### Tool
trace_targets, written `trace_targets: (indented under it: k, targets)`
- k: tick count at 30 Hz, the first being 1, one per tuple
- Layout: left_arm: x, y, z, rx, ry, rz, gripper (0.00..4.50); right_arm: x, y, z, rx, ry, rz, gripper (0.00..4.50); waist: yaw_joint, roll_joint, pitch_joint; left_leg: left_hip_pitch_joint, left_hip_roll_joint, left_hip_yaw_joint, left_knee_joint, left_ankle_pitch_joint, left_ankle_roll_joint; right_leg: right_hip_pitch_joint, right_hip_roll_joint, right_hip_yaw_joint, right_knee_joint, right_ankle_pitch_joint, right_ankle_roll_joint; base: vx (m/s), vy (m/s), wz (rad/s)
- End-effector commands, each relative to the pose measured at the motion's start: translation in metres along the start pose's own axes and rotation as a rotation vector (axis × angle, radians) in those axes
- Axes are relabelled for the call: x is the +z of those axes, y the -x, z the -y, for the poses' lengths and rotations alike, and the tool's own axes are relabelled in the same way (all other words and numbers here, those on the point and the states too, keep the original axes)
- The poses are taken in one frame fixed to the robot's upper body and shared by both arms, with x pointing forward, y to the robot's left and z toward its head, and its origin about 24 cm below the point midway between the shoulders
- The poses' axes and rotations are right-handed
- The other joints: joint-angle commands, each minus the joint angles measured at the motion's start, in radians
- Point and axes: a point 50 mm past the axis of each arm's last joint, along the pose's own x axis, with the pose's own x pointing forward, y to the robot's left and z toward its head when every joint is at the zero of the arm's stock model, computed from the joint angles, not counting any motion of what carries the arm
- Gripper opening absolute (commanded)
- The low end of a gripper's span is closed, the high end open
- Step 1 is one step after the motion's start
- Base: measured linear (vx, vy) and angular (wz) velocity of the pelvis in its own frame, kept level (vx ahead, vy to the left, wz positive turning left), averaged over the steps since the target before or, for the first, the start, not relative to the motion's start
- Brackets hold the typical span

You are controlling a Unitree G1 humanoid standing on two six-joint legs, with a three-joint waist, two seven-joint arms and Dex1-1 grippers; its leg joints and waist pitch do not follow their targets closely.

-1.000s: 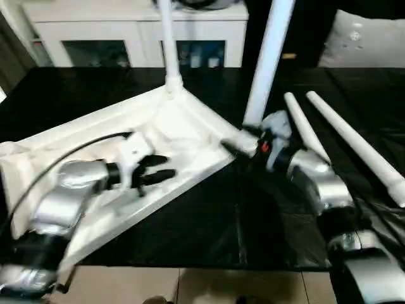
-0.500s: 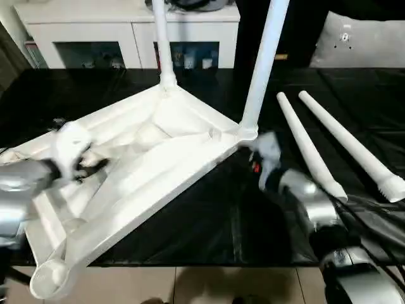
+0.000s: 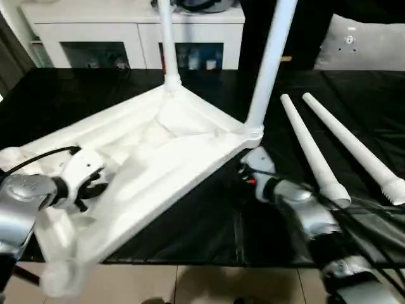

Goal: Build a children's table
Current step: Rotate table base

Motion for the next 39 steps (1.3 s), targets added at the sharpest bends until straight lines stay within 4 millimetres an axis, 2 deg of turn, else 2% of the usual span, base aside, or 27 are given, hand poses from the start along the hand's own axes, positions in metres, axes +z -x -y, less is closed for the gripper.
trace_targets:
  k: [1,2,3,4,5,8,10,12,14,16,17,18,19,20,21,22,23,24,25,27,28,30,31,34,37,38,39]
  targets:
    - [-0.003,-0.012,0.016,-0.117,-0.005,-0.017,1.53,0.008,-0.004,0.000,-0.011,0.018,-0.004,4.50,-0.001,0.014,-0.061,0.007,0.019,-0.003,-0.083,-0.224,0.018,0.061,-0.052,0.041,-0.067,-0.238,-0.227,0.000,0.000,0.00]
    - [0.000,-0.013,0.021,-0.173,-0.014,0.000,1.46,0.013,-0.007,-0.001,-0.014,0.016,0.004,4.50,-0.002,0.014,-0.061,0.007,0.019,-0.003,-0.083,-0.228,0.017,0.062,-0.051,0.042,-0.066,-0.239,-0.226,0.000,0.000,0.00]
    - [0.001,-0.014,0.022,-0.185,-0.017,0.006,1.03,0.014,-0.008,-0.002,-0.014,0.016,0.006,4.50,-0.003,0.014,-0.061,0.008,0.018,-0.003,-0.083,-0.226,0.012,0.063,-0.051,0.042,-0.066,-0.230,-0.224,0.000,0.000,0.00]
    - [0.004,-0.015,0.025,-0.226,-0.025,0.029,0.99,0.017,-0.009,-0.002,-0.015,0.017,0.012,4.50,-0.005,0.014,-0.061,0.009,0.018,-0.004,-0.084,-0.232,0.008,0.063,-0.051,0.043,-0.065,-0.224,-0.227,0.000,0.000,0.00]
    - [0.008,-0.016,0.030,-0.268,-0.034,0.057,1.08,0.018,-0.010,-0.002,-0.018,0.023,0.017,4.50,-0.006,0.008,-0.062,0.009,0.018,-0.003,-0.085,-0.229,0.008,0.065,-0.052,0.043,-0.066,-0.222,-0.227,0.000,0.000,0.00]
    - [0.023,-0.019,0.047,-0.423,-0.033,0.143,1.06,0.021,-0.012,0.000,-0.027,0.040,0.023,4.50,-0.009,0.009,-0.062,0.011,0.017,-0.001,-0.084,-0.228,0.005,0.065,-0.052,0.044,-0.064,-0.215,-0.235,0.000,0.000,0.00]
    - [0.031,-0.024,0.056,-0.481,-0.032,0.182,0.62,0.022,-0.011,0.003,-0.039,0.049,0.019,4.50,-0.009,0.008,-0.062,0.010,0.017,0.000,-0.084,-0.218,0.009,0.067,-0.052,0.045,-0.064,-0.206,-0.241,0.000,0.000,0.00]
    - [0.038,-0.029,0.061,-0.504,-0.034,0.208,0.71,0.021,-0.010,0.005,-0.056,0.055,0.016,4.50,-0.010,0.010,-0.061,0.010,0.016,0.000,-0.084,-0.217,0.008,0.068,-0.051,0.044,-0.065,-0.214,-0.236,0.000,0.000,0.00]
    - [0.043,-0.035,0.064,-0.506,-0.039,0.225,0.55,0.021,-0.009,0.008,-0.074,0.058,0.009,4.50,-0.015,0.008,-0.061,0.007,0.015,0.000,-0.084,-0.219,0.008,0.072,-0.051,0.044,-0.068,-0.230,-0.228,0.000,0.000,0.00]
    - [0.053,-0.049,0.066,-0.457,-0.051,0.250,0.21,0.019,-0.006,0.014,-0.117,0.062,-0.009,4.50,-0.019,0.007,-0.059,0.008,0.013,0.001,-0.083,-0.226,0.010,0.070,-0.050,0.042,-0.073,-0.264,-0.216,0.000,0.000,0.00]
    - [0.054,-0.052,0.066,-0.442,-0.052,0.252,0.24,0.019,-0.006,0.015,-0.123,0.060,-0.010,4.50,-0.021,0.006,-0.057,0.010,0.012,0.002,-0.083,-0.235,0.011,0.070,-0.050,0.042,-0.078,-0.288,-0.209,0.000,0.000,0.00]
    - [0.062,-0.066,0.061,-0.331,-0.058,0.263,0.30,0.017,-0.003,0.020,-0.162,0.048,-0.020,4.50,-0.023,0.005,-0.060,0.008,0.010,0.001,-0.081,-0.228,0.012,0.073,-0.050,0.042,-0.081,-0.302,-0.199,0.000,0.000,0.00]
    - [0.063,-0.069,0.060,-0.309,-0.058,0.264,0.24,0.017,-0.002,0.021,-0.169,0.046,-0.021,4.50,-0.022,0.008,-0.062,0.013,0.008,0.003,-0.077,-0.222,0.012,0.071,-0.047,0.042,-0.084,-0.296,-0.190,0.000,0.000,0.00]
    - [0.068,-0.077,0.055,-0.226,-0.050,0.271,0.24,0.016,0.000,0.023,-0.192,0.040,-0.025,4.50,-0.020,0.011,-0.066,0.010,0.010,-0.001,-0.077,-0.208,0.010,0.077,-0.052,0.043,-0.076,-0.273,-0.194,0.000,0.000,0.00]
    - [0.068,-0.077,0.055,-0.226,-0.050,0.271,0.12,0.016,0.000,0.023,-0.192,0.040,-0.025,4.50,-0.022,0.007,-0.066,0.006,0.008,0.000,-0.077,-0.197,0.016,0.078,-0.047,0.040,-0.078,-0.258,-0.188,0.000,0.000,0.00]
    - [0.073,-0.085,0.047,-0.114,-0.044,0.270,0.12,0.016,0.003,0.027,-0.220,0.047,-0.026,4.50,-0.026,0.007,-0.065,0.003,0.005,0.001,-0.075,-0.194,0.021,0.078,-0.042,0.038,-0.080,-0.249,-0.184,0.000,0.000,0.00]
    - [0.077,-0.090,0.040,-0.021,-0.042,0.260,0.03,0.017,0.007,0.031,-0.256,0.064,-0.022,4.50,-0.022,0.007,-0.070,0.006,0.007,-0.002,-0.073,-0.182,0.020,0.081,-0.047,0.038,-0.075,-0.235,-0.185,0.000,0.000,0.00]
    - [0.080,-0.094,0.033,0.065,-0.035,0.255,0.00,0.019,0.010,0.036,-0.289,0.083,-0.016,4.50,-0.022,0.012,-0.070,0.001,0.007,-0.004,-0.074,-0.168,0.021,0.085,-0.048,0.038,-0.072,-0.218,-0.189,0.000,0.000,0.00]
    - [0.082,-0.096,0.029,0.111,-0.024,0.255,0.00,0.021,0.014,0.039,-0.312,0.099,-0.008,4.50,-0.022,0.009,-0.074,0.005,0.005,-0.001,-0.068,-0.165,0.026,0.084,-0.045,0.037,-0.074,-0.204,-0.185,0.000,0.000,0.00]
    - [0.085,-0.097,0.028,0.133,-0.016,0.265,0.00,0.024,0.017,0.042,-0.335,0.111,-0.002,4.50,-0.022,0.009,-0.072,-0.005,0.005,-0.005,-0.070,-0.142,0.035,0.088,-0.048,0.035,-0.072,-0.192,-0.187,0.000,0.000,0.00]
    - [0.085,-0.097,0.028,0.133,-0.016,0.265,0.00,0.024,0.017,0.042,-0.335,0.111,-0.002,4.50,-0.023,0.007,-0.074,0.000,0.004,-0.002,-0.067,-0.138,0.038,0.084,-0.045,0.035,-0.073,-0.189,-0.192,0.000,0.000,0.00]
    - [0.087,-0.100,0.028,0.160,0.009,0.276,0.00,0.028,0.022,0.049,-0.380,0.118,0.003,4.50,-0.022,0.007,-0.073,0.001,0.004,0.000,-0.066,-0.131,0.046,0.083,-0.044,0.035,-0.072,-0.177,-0.204,0.000,0.000,0.00]
    - [0.091,-0.105,0.033,0.171,0.059,0.325,0.00,0.036,0.034,0.060,-0.466,0.119,0.008,4.50,-0.022,0.005,-0.071,0.000,0.002,0.002,-0.066,-0.122,0.053,0.083,-0.040,0.035,-0.075,-0.170,-0.207,0.000,0.000,0.00]
    - [0.094,-0.108,0.039,0.163,0.091,0.369,0.00,0.040,0.042,0.068,-0.523,0.118,0.008,4.50,-0.014,0.006,-0.073,0.001,0.005,0.001,-0.065,-0.109,0.065,0.083,-0.043,0.034,-0.073,-0.151,-0.218,0.000,0.000,0.00]
    - [0.100,-0.102,0.049,0.085,0.121,0.474,0.00,0.041,0.054,0.078,-0.584,0.074,-0.042,4.50,-0.010,0.006,-0.075,0.000,0.010,-0.001,-0.066,-0.109,0.069,0.086,-0.048,0.036,-0.069,-0.142,-0.228,0.000,0.000,0.00]
    - [0.102,-0.099,0.053,0.052,0.132,0.505,0.00,0.041,0.059,0.081,-0.600,0.061,-0.066,4.50,-0.010,0.006,-0.072,0.001,0.010,0.001,-0.067,-0.115,0.069,0.082,-0.046,0.036,-0.072,-0.151,-0.228,0.000,0.000,0.00]
    - [0.103,-0.093,0.060,-0.015,0.121,0.533,0.00,0.037,0.066,0.086,-0.617,0.030,-0.126,4.50,-0.010,0.001,-0.071,0.001,0.010,0.002,-0.068,-0.125,0.067,0.082,-0.046,0.036,-0.074,-0.169,-0.227,0.000,0.000,0.00]
